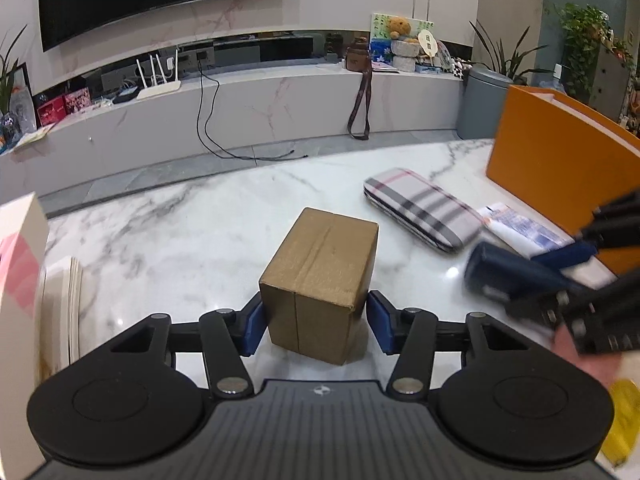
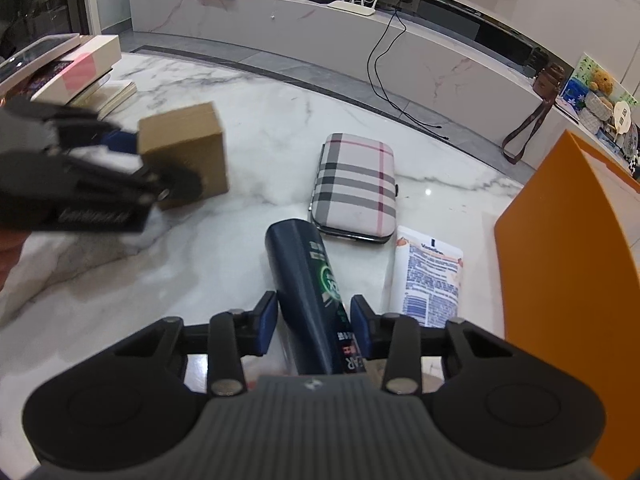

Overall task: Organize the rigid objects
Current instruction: 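Grasp the small cardboard box with the left tool while the right tool grasps the navy spray can, then carry the cardboard box in the left tool while the right tool carries the spray can into the orange box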

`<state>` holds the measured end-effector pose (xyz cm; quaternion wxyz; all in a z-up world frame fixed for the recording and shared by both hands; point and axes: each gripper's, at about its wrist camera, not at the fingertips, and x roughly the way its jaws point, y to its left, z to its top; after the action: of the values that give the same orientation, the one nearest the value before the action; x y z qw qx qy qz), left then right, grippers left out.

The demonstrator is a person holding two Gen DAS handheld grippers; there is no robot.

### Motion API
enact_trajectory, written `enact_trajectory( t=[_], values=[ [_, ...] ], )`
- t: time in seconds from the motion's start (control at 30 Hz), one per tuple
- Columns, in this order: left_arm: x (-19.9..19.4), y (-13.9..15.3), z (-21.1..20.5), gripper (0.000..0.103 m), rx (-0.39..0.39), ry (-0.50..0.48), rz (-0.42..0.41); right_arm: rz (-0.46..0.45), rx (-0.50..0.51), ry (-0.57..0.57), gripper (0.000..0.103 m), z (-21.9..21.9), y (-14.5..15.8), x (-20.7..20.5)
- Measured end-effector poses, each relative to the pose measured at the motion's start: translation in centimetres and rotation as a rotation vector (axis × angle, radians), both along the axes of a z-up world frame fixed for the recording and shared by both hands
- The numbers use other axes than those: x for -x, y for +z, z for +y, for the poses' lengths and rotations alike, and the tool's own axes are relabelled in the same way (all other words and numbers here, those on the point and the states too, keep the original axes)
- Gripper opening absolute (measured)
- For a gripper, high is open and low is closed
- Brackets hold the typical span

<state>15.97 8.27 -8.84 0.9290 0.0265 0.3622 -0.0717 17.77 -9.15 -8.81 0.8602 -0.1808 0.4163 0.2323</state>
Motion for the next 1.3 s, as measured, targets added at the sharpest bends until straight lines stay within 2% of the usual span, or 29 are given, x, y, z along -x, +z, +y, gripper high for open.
enact_trajectory(
  t=[0.23,0.4,0.67,0.8,0.87,0.93,1.13,1.3],
  values=[
    [3.5,0.4,-1.0,0.059,-0.025,-0.030,0.036,0.027,-0.057,-0.037,0.040,-1.0,0.7,-0.4],
    [4.3,0.4,-1.0,0.059,-0.025,-0.030,0.035,0.051,-0.073,-0.048,0.040,-1.0,0.4,-0.7],
    [3.5,-0.6,-2.0,0.069,-0.108,-0.066,0.029,0.076,-0.102,-0.063,0.039,-1.5,0.0,-1.4],
    [3.1,-0.3,-1.6,0.069,-0.067,-0.059,0.009,0.077,-0.103,-0.061,0.039,-1.5,-0.1,-1.6],
    [3.0,0.0,-1.2,0.061,-0.034,-0.058,0.005,0.076,-0.101,-0.058,0.040,-1.5,-0.1,-1.6],
    [2.9,0.1,-1.1,0.058,-0.009,-0.066,0.012,0.077,-0.088,-0.052,0.040,-1.4,-0.2,-1.5],
    [2.9,0.1,-1.1,0.058,-0.009,-0.068,0.011,0.060,-0.010,-0.021,0.041,-0.7,-0.7,-0.9],
    [2.6,-0.1,-1.7,0.060,-0.033,-0.061,0.014,0.063,-0.012,-0.022,0.042,-0.9,-0.8,-0.8]
  ],
)
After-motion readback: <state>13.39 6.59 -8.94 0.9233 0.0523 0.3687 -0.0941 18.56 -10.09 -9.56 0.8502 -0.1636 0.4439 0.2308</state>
